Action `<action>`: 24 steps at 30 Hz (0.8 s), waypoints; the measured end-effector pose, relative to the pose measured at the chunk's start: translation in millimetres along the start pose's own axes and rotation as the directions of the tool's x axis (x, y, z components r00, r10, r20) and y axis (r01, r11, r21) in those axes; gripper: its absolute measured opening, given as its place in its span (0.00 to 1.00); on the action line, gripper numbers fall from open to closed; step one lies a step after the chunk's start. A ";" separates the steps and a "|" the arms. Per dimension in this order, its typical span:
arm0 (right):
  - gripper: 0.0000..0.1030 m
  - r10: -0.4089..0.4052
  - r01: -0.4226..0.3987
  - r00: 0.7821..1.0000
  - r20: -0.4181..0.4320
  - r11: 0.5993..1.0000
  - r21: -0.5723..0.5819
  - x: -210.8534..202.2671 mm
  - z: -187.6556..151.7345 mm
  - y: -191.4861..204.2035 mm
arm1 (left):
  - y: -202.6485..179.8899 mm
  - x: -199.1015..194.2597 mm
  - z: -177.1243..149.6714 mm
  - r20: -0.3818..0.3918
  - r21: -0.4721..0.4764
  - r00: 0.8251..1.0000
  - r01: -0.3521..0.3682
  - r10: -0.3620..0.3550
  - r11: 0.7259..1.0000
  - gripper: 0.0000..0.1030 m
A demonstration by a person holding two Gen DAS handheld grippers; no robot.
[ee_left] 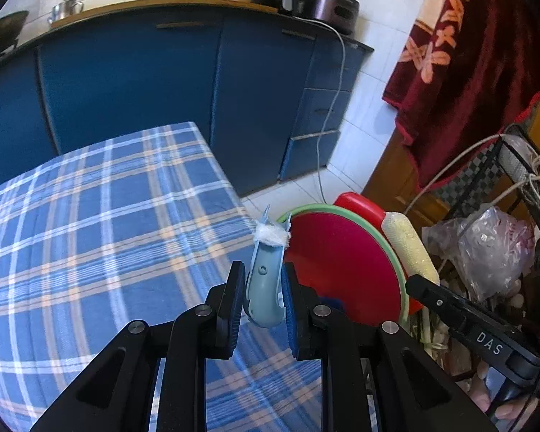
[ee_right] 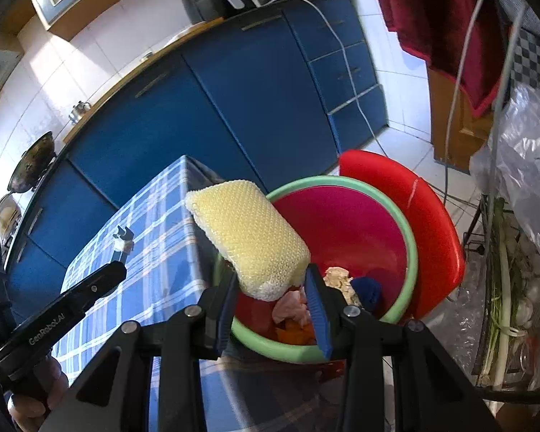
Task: Collect trash
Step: 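Carry the grey clip and yellow sponge over the red bin and open both grippers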
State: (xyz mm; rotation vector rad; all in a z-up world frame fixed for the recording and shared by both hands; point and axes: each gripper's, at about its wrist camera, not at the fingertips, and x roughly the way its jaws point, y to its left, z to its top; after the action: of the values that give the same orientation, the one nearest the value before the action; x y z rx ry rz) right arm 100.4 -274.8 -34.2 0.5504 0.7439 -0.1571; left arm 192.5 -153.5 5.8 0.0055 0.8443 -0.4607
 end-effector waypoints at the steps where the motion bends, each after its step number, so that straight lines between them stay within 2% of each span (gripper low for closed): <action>1: 0.39 -0.004 0.004 1.000 -0.002 1.000 0.005 1.2 -0.2 -2.9 | -2.9 3.7 0.6 -0.005 0.007 1.000 0.003 -0.003 1.000 0.20; 24: 0.41 -0.088 0.093 0.994 -0.060 0.992 0.089 32.9 -0.1 -50.9 | -42.6 75.9 2.7 -0.108 0.088 0.994 0.045 -0.036 0.995 0.20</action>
State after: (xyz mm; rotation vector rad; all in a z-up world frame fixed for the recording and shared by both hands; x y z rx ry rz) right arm 107.8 -316.1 -77.9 0.6106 0.8198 -0.2623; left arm 221.0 -222.1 -39.6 0.0974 0.9284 -0.5404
